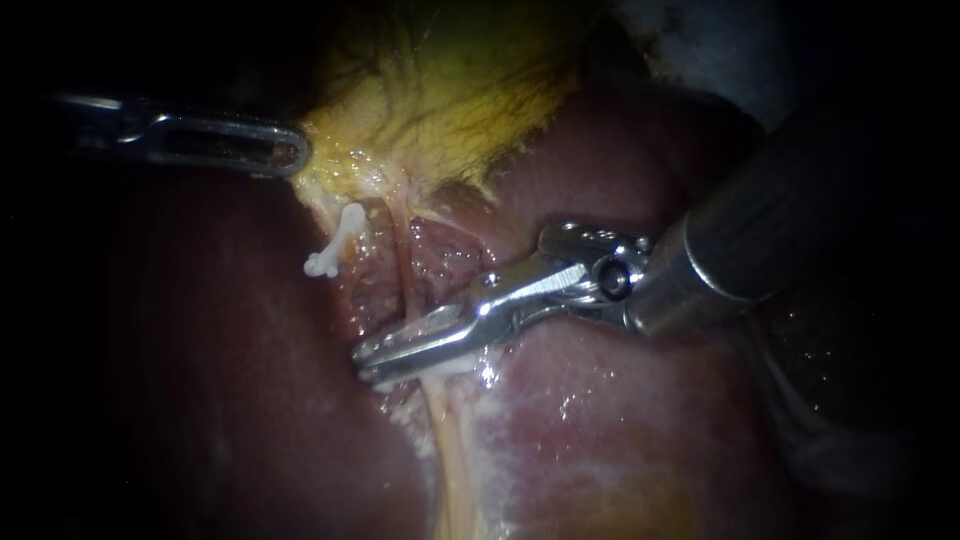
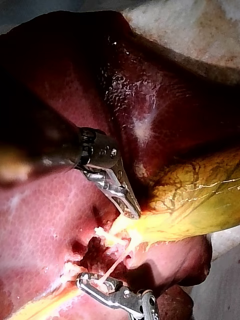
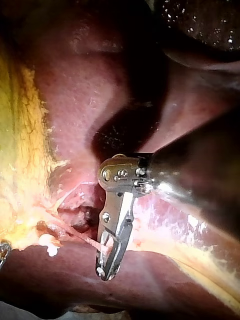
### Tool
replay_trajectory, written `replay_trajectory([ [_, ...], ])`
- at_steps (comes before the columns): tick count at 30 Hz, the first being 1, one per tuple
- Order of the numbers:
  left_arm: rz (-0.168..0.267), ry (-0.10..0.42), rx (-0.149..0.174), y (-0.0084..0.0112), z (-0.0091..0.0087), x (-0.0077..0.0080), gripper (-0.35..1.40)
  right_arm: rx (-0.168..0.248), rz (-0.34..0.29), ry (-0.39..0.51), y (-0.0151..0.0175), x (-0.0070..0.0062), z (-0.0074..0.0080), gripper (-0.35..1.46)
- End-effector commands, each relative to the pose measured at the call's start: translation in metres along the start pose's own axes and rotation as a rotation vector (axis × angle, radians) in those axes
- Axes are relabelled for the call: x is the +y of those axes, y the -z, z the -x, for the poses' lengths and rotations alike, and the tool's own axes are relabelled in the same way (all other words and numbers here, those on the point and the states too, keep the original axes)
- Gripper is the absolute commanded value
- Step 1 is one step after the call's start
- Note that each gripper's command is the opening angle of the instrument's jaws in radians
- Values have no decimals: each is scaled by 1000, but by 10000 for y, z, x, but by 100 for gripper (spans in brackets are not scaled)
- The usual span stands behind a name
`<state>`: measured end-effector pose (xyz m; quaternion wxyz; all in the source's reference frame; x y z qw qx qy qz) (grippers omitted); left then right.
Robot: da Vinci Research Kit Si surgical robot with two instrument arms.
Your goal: Clipping second clip right tube
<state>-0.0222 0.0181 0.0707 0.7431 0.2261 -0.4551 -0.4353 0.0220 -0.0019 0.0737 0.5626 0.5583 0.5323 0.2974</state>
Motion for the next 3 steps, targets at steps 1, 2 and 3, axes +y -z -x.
replay_trajectory([
  [1, 0, 0, 0, 0, 0, 0, -35, 0, 0, 0, 0, 0, 0, -35],
  [2, 0, 0, 0, 0, 0, 0, -35, 0, 0, 0, 0, 0, 0, -35],
  [3, 0, 0, 0, 0, 0, 0, -35, -1, -1, 0, 0, 0, 0, -35],
])
